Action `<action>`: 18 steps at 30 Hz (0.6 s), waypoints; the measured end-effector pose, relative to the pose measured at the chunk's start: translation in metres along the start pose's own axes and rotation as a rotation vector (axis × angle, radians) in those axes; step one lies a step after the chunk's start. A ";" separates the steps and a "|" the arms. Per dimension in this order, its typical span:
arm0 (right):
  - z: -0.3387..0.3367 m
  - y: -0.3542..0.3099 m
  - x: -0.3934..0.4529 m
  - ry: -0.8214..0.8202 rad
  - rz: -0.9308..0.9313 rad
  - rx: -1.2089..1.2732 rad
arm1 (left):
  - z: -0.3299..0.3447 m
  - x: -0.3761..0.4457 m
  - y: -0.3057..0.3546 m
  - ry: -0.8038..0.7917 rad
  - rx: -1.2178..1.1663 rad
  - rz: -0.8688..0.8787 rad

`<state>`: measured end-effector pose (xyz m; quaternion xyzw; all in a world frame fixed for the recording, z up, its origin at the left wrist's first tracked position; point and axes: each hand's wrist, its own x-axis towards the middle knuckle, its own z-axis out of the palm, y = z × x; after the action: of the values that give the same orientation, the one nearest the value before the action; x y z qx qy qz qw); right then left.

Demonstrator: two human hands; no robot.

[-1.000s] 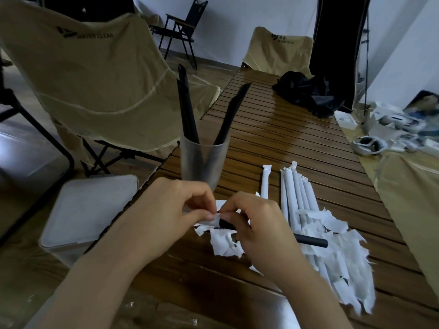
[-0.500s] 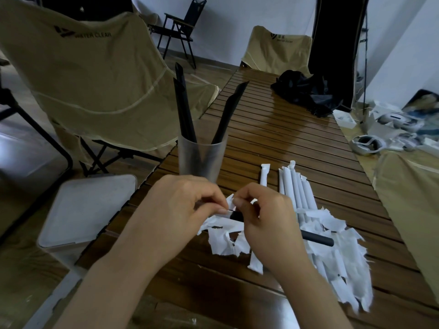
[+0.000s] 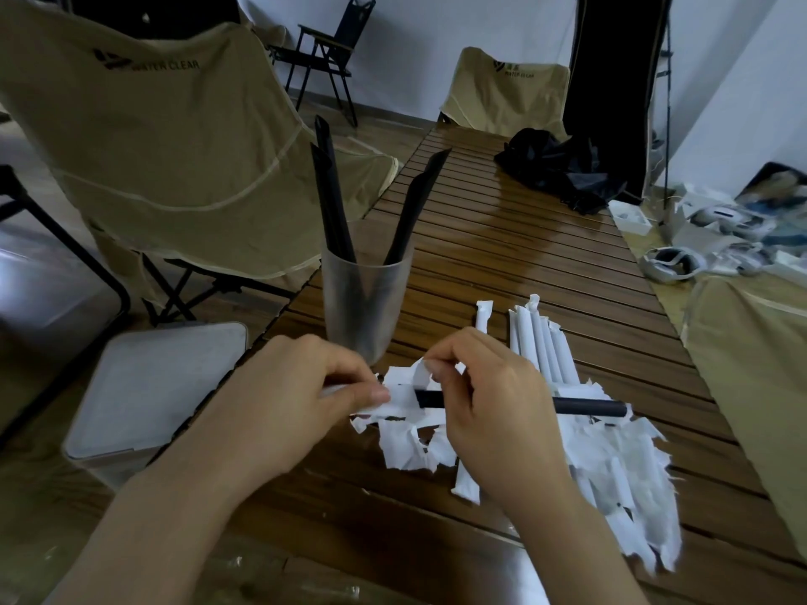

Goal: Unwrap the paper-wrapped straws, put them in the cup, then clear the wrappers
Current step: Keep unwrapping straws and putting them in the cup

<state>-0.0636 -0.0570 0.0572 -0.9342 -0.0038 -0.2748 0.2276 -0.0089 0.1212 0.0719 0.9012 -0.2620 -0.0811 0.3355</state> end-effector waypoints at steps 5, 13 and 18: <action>0.000 0.002 0.002 -0.008 0.125 0.008 | 0.001 0.000 0.006 0.044 0.047 0.037; 0.004 0.005 0.002 -0.042 0.234 -0.002 | 0.003 0.001 0.003 0.002 0.015 0.029; 0.005 0.004 0.002 -0.029 0.204 -0.005 | 0.006 0.000 0.000 -0.077 0.031 0.005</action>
<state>-0.0590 -0.0588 0.0532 -0.9341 0.0890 -0.2367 0.2520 -0.0110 0.1178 0.0675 0.9019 -0.2780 -0.1106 0.3114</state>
